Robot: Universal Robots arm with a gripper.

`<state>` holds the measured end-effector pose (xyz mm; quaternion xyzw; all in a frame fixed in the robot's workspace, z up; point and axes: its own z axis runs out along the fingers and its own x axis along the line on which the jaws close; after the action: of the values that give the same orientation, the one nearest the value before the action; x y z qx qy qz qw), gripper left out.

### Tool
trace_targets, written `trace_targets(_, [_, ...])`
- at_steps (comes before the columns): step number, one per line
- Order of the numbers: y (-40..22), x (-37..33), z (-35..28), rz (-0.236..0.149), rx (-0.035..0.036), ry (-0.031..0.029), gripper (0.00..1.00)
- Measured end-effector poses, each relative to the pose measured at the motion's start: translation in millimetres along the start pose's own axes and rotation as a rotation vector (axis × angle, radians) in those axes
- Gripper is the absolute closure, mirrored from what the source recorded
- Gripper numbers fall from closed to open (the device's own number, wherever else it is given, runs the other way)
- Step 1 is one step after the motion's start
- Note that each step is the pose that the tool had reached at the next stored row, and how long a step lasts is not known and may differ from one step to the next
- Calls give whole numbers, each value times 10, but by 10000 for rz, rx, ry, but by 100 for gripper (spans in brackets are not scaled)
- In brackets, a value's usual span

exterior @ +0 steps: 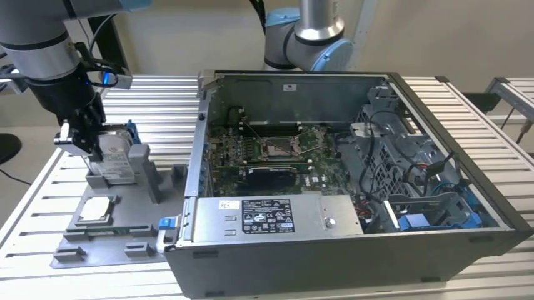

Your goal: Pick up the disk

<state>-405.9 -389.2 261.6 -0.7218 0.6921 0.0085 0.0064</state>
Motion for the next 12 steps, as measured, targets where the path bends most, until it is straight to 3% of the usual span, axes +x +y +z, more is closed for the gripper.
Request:
trace_targets(3, [0, 4, 0, 2, 0, -1, 100])
trace_targets(4, [0, 12, -1, -1, 1, -49, 100])
trace_targets(5, [0, 17, -1, -3, 8, -221, 100])
trace_targets(6, [1, 20, -1, -1, 14, -324, 100])
trace_targets(8, [1, 20, 0, 3, 12, -289, 100])
trace_targets(10, [1, 21, -1, 7, -2, -171, 100])
trace_targets(12, [1, 22, -1, 13, -2, -149, 100])
